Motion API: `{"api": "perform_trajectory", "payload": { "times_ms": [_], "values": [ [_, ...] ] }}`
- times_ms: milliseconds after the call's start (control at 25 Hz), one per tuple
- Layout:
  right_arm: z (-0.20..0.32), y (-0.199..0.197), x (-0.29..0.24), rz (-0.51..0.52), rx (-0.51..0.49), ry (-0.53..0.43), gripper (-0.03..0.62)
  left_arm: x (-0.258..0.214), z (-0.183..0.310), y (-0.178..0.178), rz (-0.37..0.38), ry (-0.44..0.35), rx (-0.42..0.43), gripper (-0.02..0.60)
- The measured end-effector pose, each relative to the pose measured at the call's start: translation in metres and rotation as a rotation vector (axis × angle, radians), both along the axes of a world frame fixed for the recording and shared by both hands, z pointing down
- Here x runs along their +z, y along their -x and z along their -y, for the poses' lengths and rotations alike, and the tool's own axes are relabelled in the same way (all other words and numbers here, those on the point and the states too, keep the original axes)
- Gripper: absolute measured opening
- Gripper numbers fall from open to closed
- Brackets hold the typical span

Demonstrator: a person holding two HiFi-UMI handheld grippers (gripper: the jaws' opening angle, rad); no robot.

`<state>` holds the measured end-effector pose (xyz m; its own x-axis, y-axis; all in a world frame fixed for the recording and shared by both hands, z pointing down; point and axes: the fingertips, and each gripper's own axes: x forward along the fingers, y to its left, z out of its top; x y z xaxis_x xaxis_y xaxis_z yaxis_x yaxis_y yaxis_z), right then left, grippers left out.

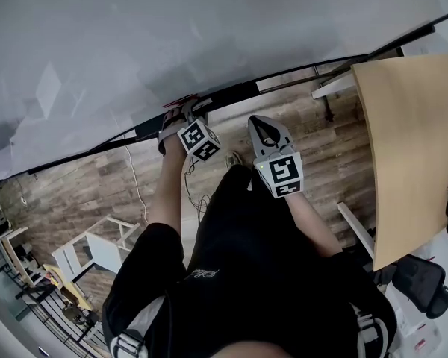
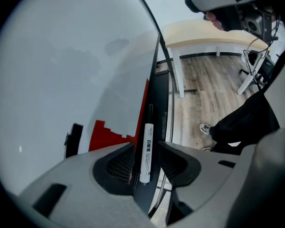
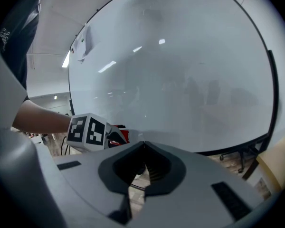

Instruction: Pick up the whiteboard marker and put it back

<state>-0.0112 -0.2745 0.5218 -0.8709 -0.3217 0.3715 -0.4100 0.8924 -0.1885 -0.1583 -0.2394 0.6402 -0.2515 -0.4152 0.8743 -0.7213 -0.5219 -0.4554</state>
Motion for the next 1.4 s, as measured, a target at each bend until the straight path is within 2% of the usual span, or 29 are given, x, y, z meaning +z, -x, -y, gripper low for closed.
{"api": "perform_trajectory", "payload": {
  "times_ms": [160, 240, 360, 440, 520, 560, 720, 880, 960, 1120, 1280, 1400],
  "values": [
    [0.005, 0.006, 0.002, 0.013, -0.055, 0.004, 0.002, -0.020, -0.003, -0.002, -0.025, -0.061, -0.097, 0.135],
    [0.005, 0.012, 0.003, 0.022, -0.089, 0.005, 0.002, -0.036, -0.004, -0.002, -0.045, -0.129, -0.163, 0.135],
    [0.001, 0.024, 0.005, 0.027, -0.139, 0.006, 0.002, -0.065, -0.008, -0.004, -0.121, -0.301, -0.286, 0.134],
    [-0.001, 0.033, -0.001, 0.041, -0.164, -0.014, 0.002, -0.083, -0.012, -0.008, -0.235, -0.446, -0.377, 0.112],
    [-0.007, 0.040, -0.009, 0.053, -0.181, -0.027, 0.002, -0.100, -0.022, -0.013, -0.356, -0.577, -0.482, 0.060],
    [-0.012, 0.041, -0.012, 0.057, -0.188, -0.030, 0.002, -0.109, -0.029, -0.014, -0.393, -0.635, -0.527, 0.040],
    [-0.032, 0.046, -0.027, 0.068, -0.209, -0.059, 0.002, -0.139, -0.057, -0.019, -0.423, -0.828, -0.648, 0.006],
    [-0.062, 0.051, -0.046, 0.103, -0.220, -0.113, 0.002, -0.156, -0.091, -0.030, -0.555, -0.962, -0.775, 0.005],
    [-0.081, 0.050, -0.057, 0.127, -0.219, -0.139, 0.002, -0.164, -0.109, -0.035, -0.557, -1.002, -0.787, 0.005],
    [-0.111, 0.041, -0.071, 0.143, -0.208, -0.180, 0.002, -0.183, -0.141, -0.048, -0.513, -1.043, -0.744, 0.005],
    [-0.129, 0.019, -0.089, 0.169, -0.176, -0.224, 0.002, -0.202, -0.160, -0.070, -0.494, -1.099, -0.698, 0.005],
    [-0.149, -0.004, -0.106, 0.191, -0.147, -0.242, 0.002, -0.219, -0.182, -0.086, -0.511, -1.141, -0.695, 0.005]
  ]
}}
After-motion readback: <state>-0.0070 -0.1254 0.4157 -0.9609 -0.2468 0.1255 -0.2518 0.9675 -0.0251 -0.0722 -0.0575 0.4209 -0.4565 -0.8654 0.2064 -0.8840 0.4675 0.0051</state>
